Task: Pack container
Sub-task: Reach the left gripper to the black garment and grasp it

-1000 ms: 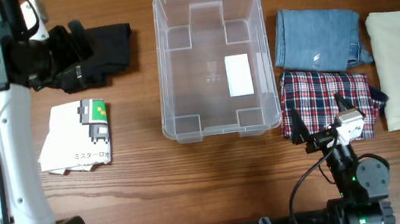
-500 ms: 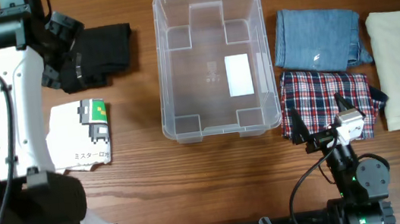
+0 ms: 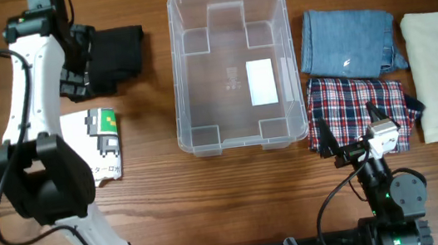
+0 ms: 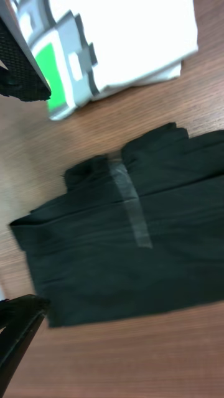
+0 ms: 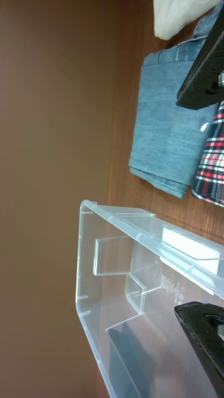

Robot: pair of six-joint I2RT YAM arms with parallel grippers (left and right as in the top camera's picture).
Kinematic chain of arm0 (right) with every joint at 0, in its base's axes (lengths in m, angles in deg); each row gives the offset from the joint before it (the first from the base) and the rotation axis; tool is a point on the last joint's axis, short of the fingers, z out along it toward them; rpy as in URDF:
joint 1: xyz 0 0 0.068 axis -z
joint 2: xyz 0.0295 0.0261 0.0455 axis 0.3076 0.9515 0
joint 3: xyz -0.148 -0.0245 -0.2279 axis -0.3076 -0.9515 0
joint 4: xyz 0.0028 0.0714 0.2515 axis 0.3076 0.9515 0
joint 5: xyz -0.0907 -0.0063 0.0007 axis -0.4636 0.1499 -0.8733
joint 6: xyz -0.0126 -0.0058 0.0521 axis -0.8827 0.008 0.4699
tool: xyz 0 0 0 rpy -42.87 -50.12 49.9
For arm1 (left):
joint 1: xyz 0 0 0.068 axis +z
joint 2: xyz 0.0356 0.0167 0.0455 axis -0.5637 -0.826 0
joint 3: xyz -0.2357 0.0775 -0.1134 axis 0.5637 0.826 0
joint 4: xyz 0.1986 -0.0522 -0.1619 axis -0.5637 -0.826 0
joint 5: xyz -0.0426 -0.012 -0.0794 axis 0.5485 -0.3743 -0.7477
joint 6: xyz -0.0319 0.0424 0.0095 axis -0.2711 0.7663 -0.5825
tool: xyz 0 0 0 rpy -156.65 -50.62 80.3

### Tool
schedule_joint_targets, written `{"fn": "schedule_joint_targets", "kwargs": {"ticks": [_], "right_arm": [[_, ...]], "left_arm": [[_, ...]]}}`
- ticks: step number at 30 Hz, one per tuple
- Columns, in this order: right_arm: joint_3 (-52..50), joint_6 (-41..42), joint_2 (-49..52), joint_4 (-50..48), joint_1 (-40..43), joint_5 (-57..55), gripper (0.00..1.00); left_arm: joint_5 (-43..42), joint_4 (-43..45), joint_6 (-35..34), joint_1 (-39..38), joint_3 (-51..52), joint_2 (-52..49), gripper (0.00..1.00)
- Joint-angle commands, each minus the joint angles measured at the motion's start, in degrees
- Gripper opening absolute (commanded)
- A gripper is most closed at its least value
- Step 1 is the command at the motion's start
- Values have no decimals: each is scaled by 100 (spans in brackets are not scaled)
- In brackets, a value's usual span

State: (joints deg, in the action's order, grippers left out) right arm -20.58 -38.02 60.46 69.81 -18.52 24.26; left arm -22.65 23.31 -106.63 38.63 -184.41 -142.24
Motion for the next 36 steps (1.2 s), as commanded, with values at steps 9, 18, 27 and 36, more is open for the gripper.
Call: {"fn": "schedule_joint_targets", "kwargs": {"ticks": [9, 18, 27, 36], "right_arm": [[-7, 42, -35, -33, 2, -11, 100], [-7, 42, -35, -33, 2, -11, 100], [-7, 42, -35, -33, 2, -11, 100], [-7, 42, -35, -31, 2, -11, 100]], "left_arm": [[260, 1545, -522, 48, 1405, -151, 100], [262, 2756, -892, 48, 2288, -153, 100], [282, 3320, -885, 48, 2601, -474, 84], [282, 3145, -737, 50, 2599, -496, 41]]}}
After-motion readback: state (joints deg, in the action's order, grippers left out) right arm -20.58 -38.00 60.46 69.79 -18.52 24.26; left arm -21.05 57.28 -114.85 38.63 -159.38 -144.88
